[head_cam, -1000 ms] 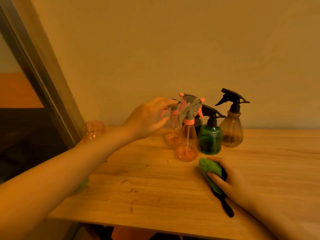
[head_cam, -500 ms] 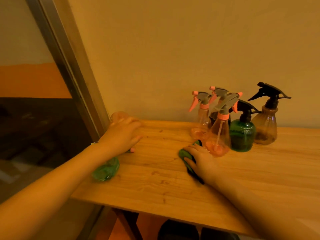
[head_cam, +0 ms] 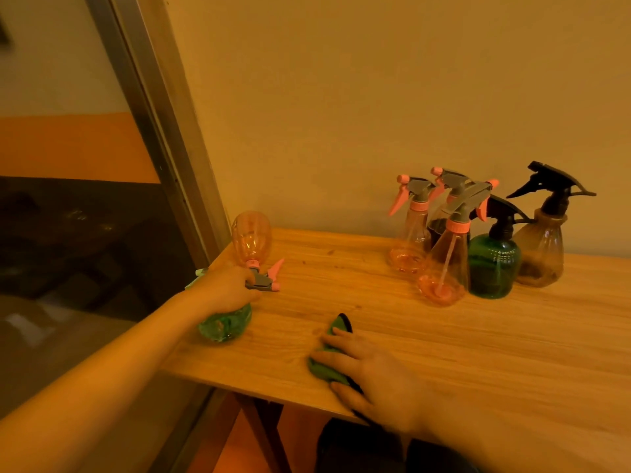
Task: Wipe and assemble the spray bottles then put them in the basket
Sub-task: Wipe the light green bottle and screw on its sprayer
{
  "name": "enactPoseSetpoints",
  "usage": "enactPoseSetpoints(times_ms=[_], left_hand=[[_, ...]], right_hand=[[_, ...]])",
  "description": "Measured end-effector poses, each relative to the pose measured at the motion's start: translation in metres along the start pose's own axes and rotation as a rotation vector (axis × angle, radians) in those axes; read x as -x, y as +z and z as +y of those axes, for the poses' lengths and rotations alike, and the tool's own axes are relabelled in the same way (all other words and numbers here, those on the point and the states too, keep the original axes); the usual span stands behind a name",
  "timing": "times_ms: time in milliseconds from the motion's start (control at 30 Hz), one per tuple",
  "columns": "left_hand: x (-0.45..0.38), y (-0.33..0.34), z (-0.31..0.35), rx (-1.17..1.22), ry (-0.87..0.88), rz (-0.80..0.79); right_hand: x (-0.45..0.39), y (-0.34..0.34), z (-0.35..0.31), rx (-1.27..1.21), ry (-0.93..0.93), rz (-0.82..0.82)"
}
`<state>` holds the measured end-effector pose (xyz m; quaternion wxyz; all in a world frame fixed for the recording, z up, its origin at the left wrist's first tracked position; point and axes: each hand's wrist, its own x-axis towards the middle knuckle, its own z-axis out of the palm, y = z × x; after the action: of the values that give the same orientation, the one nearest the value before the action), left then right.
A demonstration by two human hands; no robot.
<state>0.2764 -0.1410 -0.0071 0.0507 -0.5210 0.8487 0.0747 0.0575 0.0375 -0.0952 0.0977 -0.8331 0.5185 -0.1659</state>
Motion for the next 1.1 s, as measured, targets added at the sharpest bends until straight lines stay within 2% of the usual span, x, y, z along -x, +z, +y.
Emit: enactPoseSetpoints(times_ms=[133,267,367,433,567,633,867,1000,1100], left_hand=[[0.002,0.001,-0.001,0.011,-0.011,0.016],[-0.001,0.003,-0.004,0.055,-0.007,0.021],[-0.004,0.004,-0.006,0.072,-0.005,0.014],[-0.005,0.005,-0.008,0.07,-0.002,0.005],[-0.007,0.01,-0.013,0.055,0.002,0.013],[-0.008,0.013,-0.015,0.066,0.013,0.021],[-0.01,0.017,-0.017,0.054,0.01,0.035],[-0.011,0.017,-0.016,0.067,0.005,0.049],[-0.011,0.016,-0.013,0.07,0.004,0.053]], right_hand=[[-0.033,0.0,0.009,0.005,-0.04,-0.029],[-0.063,-0.009,0.032,0.038,0.1,0.035],[-0.087,-0.013,0.05,-0.046,0.219,0.078],[-0.102,-0.017,0.063,-0.117,0.292,0.156],[-0.128,-0.033,0.084,-0.126,0.343,0.446],[-0.141,-0.04,0.094,-0.115,0.376,0.494],[-0.158,-0.028,0.128,-0.04,0.632,0.346],[-0.156,-0.028,0.118,0.026,0.542,0.285],[-0.162,-0.027,0.114,-0.045,0.42,0.186]])
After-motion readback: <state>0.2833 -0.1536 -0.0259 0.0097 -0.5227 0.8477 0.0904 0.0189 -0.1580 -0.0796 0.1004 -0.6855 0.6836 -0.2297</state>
